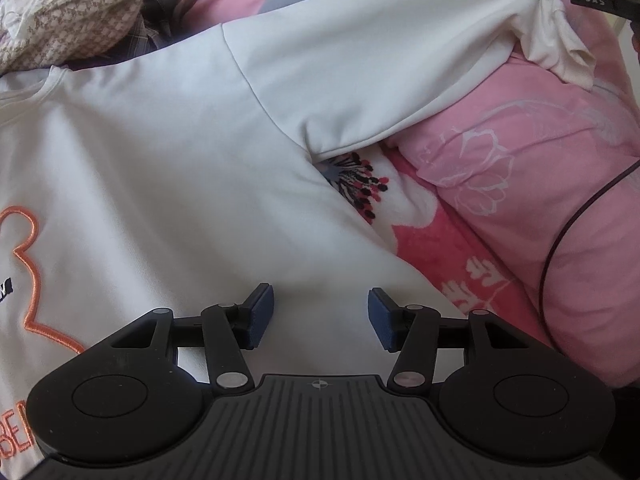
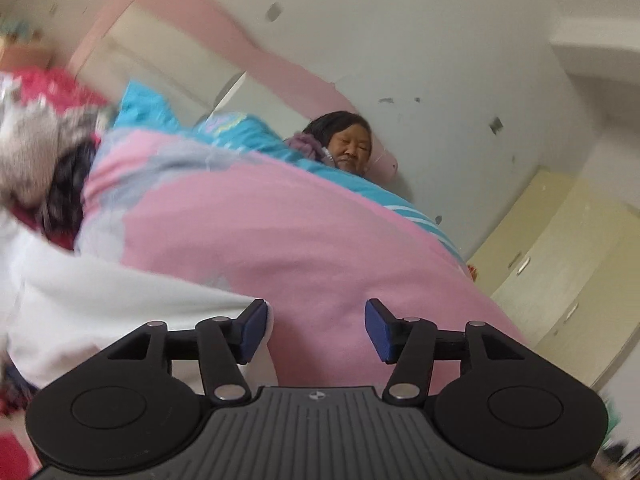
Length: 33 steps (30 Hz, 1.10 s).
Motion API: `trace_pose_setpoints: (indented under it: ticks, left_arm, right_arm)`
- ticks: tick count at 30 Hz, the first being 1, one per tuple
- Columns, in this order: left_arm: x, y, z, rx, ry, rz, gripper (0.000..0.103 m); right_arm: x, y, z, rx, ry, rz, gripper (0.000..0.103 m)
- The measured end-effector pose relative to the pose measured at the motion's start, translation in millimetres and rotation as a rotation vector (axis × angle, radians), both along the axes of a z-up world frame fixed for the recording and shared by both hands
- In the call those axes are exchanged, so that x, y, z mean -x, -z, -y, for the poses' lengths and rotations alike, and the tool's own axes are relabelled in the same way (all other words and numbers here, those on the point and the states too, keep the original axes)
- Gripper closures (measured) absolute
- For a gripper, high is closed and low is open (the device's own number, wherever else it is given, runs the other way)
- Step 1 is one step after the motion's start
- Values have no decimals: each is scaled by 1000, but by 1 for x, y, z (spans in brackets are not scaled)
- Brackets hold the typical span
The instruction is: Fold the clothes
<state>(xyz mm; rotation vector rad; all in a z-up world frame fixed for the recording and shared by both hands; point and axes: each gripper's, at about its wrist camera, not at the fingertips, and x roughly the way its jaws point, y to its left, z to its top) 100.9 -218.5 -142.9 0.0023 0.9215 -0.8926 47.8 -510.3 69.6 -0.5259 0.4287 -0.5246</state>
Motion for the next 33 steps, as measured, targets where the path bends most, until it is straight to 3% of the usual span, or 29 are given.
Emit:
trace_pose_setpoints:
  ticks: [8, 11, 13, 15, 17, 20, 22, 27, 29, 31, 33]
  left_arm:
    - [7, -3, -3, 15, 15, -6, 51]
    - [15, -8, -5, 25, 37, -2, 51]
    - [22, -12, -8, 31, 57, -4, 51]
    - [31, -16, -12, 36, 72, -6, 51]
    - [39, -20, -19, 43, 75, -6, 51]
    - [48, -26, -31, 54, 67, -17, 51]
    - [50, -28, -39, 54, 50, -23, 51]
    - [45, -28, -62, 44, -18, -40, 51]
    - [43, -29, -72, 41, -46, -39, 51]
    - [40, -29, -80, 42, -67, -40, 51]
    - [37, -26, -87, 46, -85, -51, 51]
  right_arm:
    - [32, -28, 48, -350, 195, 181, 45]
    - [51, -36, 31, -434, 144, 254, 45]
    - [60, -37, 3, -501, 29, 246, 45]
    - [57, -27, -25, -613, -141, 117, 44]
    - [42, -3, -49, -777, -274, -104, 44]
    - [10, 61, -73, -944, -289, -360, 44]
    - [-15, 111, -79, -1028, -206, -458, 46]
    - [-57, 195, -55, -1205, -14, -466, 53]
    - [-61, 215, -49, -1283, 15, -476, 65]
    - [-60, 221, -56, -1257, 7, -494, 86]
    - [-56, 219, -61, -1225, -6, -478, 96]
